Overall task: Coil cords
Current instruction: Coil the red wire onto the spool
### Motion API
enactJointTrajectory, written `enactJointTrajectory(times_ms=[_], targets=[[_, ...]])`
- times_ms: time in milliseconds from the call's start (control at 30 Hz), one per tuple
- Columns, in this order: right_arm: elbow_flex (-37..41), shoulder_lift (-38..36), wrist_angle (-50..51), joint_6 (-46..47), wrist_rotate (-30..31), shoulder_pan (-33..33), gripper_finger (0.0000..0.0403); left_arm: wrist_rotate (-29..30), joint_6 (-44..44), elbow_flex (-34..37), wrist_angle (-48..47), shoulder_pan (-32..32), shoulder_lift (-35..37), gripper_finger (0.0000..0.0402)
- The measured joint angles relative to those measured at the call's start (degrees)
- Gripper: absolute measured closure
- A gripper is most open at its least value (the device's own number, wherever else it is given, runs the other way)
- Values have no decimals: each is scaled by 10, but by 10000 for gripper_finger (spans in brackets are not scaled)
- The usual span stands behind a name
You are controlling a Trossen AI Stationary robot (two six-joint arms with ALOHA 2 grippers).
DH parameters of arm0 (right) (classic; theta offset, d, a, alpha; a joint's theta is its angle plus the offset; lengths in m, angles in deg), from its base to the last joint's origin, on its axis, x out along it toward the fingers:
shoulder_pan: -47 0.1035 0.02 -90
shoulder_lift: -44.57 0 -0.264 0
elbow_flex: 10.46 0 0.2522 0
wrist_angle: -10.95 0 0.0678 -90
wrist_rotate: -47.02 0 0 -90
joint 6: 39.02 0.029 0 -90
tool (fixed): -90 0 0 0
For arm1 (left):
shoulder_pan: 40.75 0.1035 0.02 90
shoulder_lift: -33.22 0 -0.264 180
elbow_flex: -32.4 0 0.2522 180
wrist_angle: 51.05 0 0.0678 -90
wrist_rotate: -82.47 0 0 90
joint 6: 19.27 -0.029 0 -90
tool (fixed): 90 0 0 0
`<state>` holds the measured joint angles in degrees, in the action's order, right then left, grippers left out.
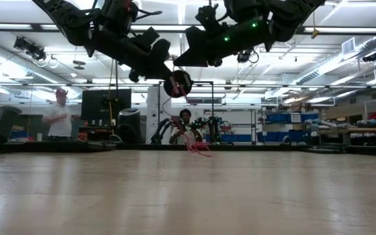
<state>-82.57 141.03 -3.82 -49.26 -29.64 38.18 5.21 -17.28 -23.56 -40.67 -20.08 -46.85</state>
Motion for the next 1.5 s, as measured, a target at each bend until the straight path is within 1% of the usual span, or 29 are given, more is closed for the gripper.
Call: enactJointTrajectory(times_ms=[133, 267, 433, 500, 633, 767, 867, 967, 1067, 1233, 1367, 1500], targets=[[3, 0, 4, -10, -26, 7, 403, 10, 2, 0, -12, 1, 0, 401], [5, 0, 10, -8, -35, 10, 403, 9, 25, 0, -6, 1, 0, 401], [2, -2, 9, -15, -41, 8, 403, 4, 29, 0, -4, 2, 0, 401], [-1, 0, 5, -15, -42, 7, 403, -2, 44, 0, 1, 2, 0, 401], [-1, 28, -6, -28, -44, 7, 403, -30, 86, 0, 30, 2, 0, 401], [-1, 47, -39, -35, -44, 7, 403, -45, 87, 0, 35, 0, 0, 401], [-1, 48, -36, -40, -44, 7, 403, -47, 81, 0, 35, -1, 0, 401], [-1, 40, -37, -50, -44, 4, 403, -45, 46, 0, 33, -1, -4, 401], [-1, 31, -41, -55, -43, -3, 403, -56, 39, 0, 35, -1, -22, 401], [-1, 17, -36, -69, -30, -7, 403, -68, -9, 0, 39, -1, -56, 401], [-18, 17, 6, -70, -31, -7, 403, -70, -20, 0, 54, -1, -65, 401], [-25, 17, 27, -69, -33, -7, 403, -103, -16, 1, 68, 0, -66, 401]])
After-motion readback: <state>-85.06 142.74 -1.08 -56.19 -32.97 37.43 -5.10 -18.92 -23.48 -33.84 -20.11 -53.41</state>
